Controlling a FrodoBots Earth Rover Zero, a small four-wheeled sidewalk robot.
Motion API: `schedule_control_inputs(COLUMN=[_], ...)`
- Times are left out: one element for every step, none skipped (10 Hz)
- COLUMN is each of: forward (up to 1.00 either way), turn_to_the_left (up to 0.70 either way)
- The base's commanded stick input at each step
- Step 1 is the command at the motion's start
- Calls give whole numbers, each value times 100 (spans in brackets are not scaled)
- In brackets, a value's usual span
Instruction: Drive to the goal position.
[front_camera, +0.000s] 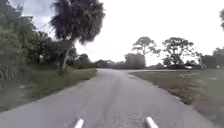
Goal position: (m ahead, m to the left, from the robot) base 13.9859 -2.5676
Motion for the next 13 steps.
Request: schedule_control_inputs(forward=[85, 85, 85, 85, 85, 85, 85, 85, 85, 85, 85, 85, 85], turn_to_the_left=[14, 0, 0, 0, 0, 34, 34, 34, 34, 34, 20, 0, 0])
